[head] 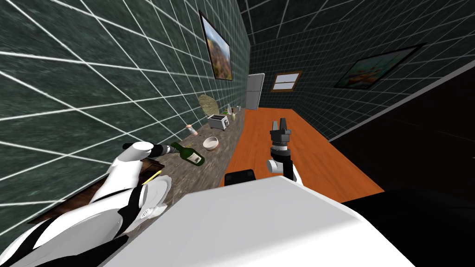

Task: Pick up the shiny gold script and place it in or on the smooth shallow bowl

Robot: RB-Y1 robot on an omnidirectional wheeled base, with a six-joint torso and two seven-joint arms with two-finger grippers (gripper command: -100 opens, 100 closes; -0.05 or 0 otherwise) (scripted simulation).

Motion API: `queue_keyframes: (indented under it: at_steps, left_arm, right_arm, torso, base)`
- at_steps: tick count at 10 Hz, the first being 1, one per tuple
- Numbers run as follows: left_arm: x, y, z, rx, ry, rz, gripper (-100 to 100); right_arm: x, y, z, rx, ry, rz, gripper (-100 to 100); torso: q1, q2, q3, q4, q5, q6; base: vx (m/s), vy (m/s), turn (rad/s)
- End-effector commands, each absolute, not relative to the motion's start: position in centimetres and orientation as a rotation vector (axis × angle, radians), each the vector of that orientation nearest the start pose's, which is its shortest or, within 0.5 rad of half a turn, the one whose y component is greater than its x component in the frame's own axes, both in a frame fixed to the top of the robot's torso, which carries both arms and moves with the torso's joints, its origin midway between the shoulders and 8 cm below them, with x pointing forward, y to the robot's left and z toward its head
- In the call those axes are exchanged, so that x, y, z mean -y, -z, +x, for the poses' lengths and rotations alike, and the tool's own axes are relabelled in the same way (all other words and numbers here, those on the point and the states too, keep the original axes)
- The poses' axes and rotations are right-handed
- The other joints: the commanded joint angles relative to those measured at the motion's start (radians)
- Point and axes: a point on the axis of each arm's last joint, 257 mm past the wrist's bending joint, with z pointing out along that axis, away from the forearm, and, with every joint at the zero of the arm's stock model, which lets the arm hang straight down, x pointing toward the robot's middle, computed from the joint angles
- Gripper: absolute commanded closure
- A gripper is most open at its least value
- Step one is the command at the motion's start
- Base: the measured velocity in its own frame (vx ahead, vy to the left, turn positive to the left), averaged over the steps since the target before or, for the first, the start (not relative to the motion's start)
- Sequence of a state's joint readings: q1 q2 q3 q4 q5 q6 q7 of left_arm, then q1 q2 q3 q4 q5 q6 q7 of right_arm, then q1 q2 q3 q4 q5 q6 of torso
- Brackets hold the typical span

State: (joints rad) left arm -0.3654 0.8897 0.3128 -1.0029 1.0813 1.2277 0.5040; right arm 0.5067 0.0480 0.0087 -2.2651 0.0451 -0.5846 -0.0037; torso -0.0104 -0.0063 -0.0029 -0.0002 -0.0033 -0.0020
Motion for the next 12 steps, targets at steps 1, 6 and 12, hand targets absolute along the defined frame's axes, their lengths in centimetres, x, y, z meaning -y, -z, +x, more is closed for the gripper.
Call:
queue_keyframes:
  at_steps: [1, 6, 12]
  left_arm:
    - [-55.5, 22.6, 48.7, -0.743, 1.027, -2.8, 100]
    - [-58.3, 13.8, 50.3, -0.71, 1.162, -2.672, 100]
    - [-59.3, 8.1, 49.9, -0.697, 1.199, -2.634, 100]
  right_arm:
    - [27.4, -3.2, 33.2, -0.554, -1.297, 0.613, 0]
    - [27.4, -3.1, 33.2, -0.554, -1.297, 0.613, 0]
    - [27.4, -3.2, 33.2, -0.554, -1.296, 0.613, 0]
  torso:
    - [0.0, 0.0, 0.0, 0.0, 0.0, 0.0]
    - [-0.004, 0.0, 0.0, 0.0, -0.001, 0.0]
    - [0.003, 0.003, 0.002, 0.001, 0.001, 0.0]
  base:
    - [0.071, -0.102, 0.0]
    - [0.068, -0.123, 0.014]
    - [0.056, -0.066, -0.007]
